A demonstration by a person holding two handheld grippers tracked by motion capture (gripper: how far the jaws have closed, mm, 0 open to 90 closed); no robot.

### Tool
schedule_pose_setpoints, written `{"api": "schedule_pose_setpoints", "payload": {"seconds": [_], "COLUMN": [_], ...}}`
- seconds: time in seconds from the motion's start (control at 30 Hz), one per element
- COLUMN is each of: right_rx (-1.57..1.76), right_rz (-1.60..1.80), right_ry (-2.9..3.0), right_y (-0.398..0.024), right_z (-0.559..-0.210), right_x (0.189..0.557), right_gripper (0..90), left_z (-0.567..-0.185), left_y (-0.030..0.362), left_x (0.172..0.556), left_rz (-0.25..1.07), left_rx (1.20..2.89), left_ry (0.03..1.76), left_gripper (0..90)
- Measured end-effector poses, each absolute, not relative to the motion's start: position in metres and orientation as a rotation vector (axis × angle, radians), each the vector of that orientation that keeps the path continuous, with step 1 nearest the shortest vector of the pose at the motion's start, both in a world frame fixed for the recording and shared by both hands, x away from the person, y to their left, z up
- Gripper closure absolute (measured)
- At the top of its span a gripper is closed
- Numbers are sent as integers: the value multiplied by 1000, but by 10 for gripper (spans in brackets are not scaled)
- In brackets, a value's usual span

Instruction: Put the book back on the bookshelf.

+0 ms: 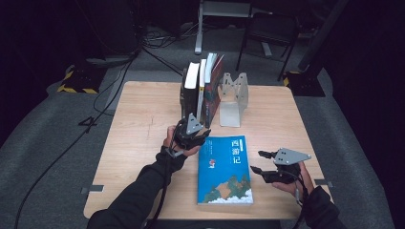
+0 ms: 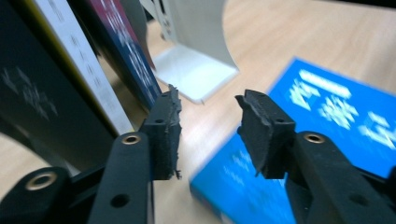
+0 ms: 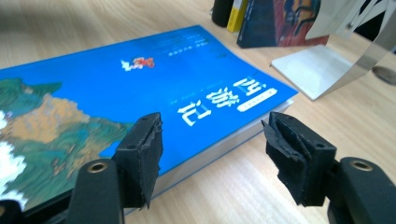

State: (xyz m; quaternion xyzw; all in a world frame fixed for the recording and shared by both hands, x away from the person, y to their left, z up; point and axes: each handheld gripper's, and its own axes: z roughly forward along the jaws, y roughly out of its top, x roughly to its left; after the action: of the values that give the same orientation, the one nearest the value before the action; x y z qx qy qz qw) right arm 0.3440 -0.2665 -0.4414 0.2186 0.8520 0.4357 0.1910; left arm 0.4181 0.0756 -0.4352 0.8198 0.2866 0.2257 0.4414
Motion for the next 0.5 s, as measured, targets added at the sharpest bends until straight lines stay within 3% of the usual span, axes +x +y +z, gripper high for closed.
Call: {"api": "schedule_pose_setpoints", "payload": {"seconds": [0.13, 0.5], "right_rx": [614, 591], "right_rz": [1204, 1092], "right_ry": [2416, 2572], "right_y": [-270, -274], "right_z": [-445, -465], "right_x": [341, 326], "right_gripper": [358, 335], "left_z": [-446, -477], "left_y": [89, 121], "left_x": [403, 345], "left_rz": [531, 370], "left_rx": [2105, 2271], "left_ry": [667, 556], "left_gripper": [467, 326]}}
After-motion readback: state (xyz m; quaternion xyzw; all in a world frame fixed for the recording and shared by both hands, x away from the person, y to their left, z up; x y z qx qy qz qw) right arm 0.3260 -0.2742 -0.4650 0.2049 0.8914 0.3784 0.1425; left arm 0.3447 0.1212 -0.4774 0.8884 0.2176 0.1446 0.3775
